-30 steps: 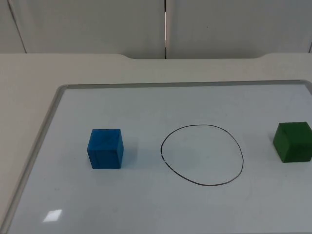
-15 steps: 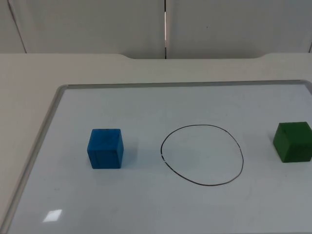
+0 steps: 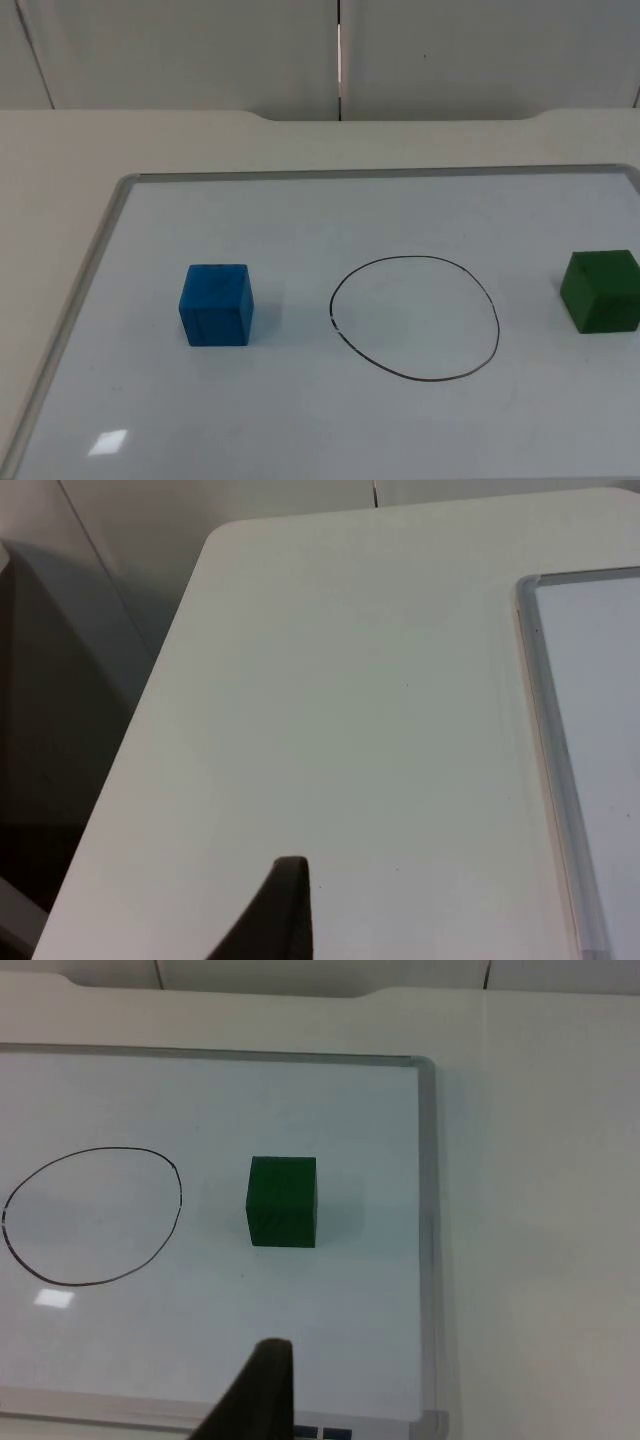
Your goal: Push the two cubes into the marked area.
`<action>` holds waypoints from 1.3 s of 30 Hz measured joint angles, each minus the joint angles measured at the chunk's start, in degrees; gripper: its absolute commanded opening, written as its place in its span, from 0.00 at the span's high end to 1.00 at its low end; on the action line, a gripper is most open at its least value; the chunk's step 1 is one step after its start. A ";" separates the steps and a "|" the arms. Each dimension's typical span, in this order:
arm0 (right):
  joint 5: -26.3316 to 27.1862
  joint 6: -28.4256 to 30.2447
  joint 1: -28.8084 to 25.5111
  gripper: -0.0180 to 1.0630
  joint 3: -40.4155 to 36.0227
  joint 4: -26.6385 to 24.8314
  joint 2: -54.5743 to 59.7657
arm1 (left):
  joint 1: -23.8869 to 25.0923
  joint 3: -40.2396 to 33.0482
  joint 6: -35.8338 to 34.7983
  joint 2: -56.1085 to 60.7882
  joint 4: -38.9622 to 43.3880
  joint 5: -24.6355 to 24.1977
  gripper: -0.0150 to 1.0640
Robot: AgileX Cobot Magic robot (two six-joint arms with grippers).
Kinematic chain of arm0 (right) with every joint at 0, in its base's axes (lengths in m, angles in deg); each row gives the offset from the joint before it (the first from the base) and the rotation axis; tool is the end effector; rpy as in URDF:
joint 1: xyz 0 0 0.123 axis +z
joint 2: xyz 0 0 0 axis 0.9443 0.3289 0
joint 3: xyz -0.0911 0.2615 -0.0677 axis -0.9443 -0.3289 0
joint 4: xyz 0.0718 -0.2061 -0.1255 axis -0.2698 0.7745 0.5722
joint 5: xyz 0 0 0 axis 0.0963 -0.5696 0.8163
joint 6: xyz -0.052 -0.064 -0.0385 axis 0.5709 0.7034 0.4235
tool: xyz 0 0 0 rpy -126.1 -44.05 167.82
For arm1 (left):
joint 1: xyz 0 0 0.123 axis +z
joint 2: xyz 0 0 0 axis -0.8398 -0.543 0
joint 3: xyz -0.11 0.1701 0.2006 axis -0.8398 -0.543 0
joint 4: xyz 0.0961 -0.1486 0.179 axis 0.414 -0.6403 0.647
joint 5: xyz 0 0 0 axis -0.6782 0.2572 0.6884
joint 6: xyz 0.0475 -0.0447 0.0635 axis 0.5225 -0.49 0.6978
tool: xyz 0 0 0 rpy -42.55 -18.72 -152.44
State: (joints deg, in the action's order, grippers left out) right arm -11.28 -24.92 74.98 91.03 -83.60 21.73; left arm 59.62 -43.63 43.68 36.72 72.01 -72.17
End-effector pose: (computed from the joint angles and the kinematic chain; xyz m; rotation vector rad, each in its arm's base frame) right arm -0.0070 -0.0018 0.2802 -0.0652 2.0517 0.0326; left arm -0.0054 0.0101 0.2772 -0.0329 2.0532 0.1947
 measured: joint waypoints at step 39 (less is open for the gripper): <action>0.00 0.11 0.00 0.01 0.00 0.00 0.00 | 0.00 1.64 0.65 -8.52 -3.71 4.20 0.04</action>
State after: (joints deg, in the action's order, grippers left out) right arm -11.28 -24.81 74.98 91.03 -83.60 21.73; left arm 59.62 -42.00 44.34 28.20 68.30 -67.98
